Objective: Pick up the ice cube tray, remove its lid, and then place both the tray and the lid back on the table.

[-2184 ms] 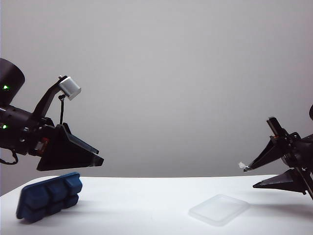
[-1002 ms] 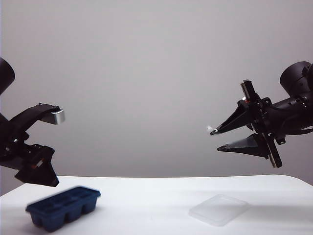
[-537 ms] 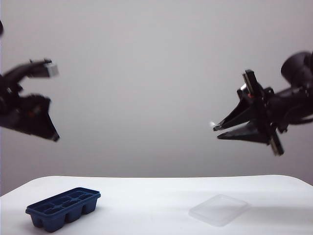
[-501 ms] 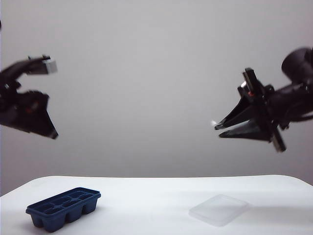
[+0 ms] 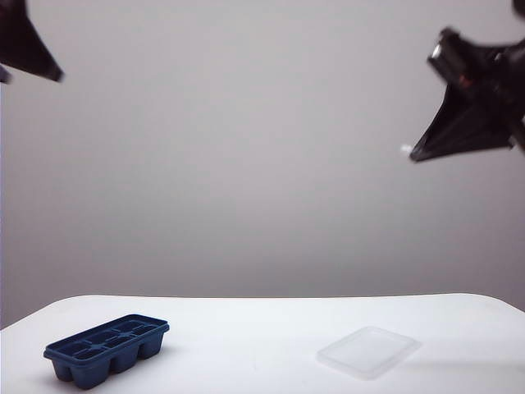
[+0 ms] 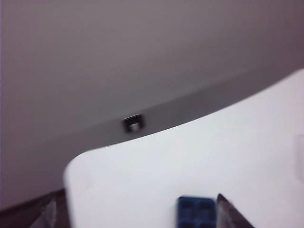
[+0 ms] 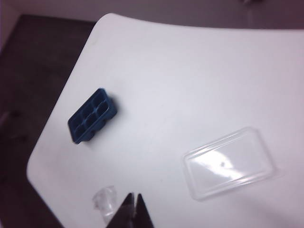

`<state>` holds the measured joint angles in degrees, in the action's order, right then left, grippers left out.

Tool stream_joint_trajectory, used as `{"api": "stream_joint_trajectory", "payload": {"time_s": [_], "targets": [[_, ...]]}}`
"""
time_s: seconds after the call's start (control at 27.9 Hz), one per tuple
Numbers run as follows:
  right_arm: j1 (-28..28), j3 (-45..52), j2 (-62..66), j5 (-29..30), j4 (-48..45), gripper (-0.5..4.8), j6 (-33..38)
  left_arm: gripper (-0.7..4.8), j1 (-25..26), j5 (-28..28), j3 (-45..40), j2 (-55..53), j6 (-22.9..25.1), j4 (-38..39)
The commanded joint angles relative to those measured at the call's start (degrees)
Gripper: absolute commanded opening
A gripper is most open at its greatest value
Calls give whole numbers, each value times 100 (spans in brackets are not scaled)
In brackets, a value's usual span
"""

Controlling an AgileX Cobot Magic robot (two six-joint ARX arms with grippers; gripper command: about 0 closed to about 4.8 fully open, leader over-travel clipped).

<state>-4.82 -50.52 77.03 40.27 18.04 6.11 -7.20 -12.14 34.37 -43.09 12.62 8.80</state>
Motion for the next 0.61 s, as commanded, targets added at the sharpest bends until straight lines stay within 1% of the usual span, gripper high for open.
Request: {"api": "stream_joint_trajectory", "payload": {"time_s": [0.04, 0.07, 0.11, 0.18, 0.25, 0.39, 0.54, 0.61], "targets": [[-22, 442, -866, -1305, -402, -9, -28, 425, 9, 944, -96, 699, -81, 455], [-22, 623, -1132, -1545, -599, -9, -22, 425, 9, 1086, -192, 870, -85, 413], [-24, 953, -1508, -1690, -1010, -9, 72, 425, 9, 1239, -411, 1134, -107, 326], [-24, 1353, -1921, -1939, -1486, -9, 330, 419, 9, 1235, -695, 1381, -225, 184], [-26, 1663, -2221, -2216, -1753, -9, 426, 393, 9, 1237, -1008, 1666, -428, 35], [-55, 2308, -2889, -2693, -2256, -9, 509, 393, 7, 1257, -1526, 2413, -728, -210], [-59, 2826, -3519, -2929, -2608, -9, 616, 393, 7, 1261, -1764, 3182, -828, -197], [-68, 3075, -3866, -3141, -2774, -9, 621, 392, 7, 1261, -1928, 3589, -863, -203]]}}
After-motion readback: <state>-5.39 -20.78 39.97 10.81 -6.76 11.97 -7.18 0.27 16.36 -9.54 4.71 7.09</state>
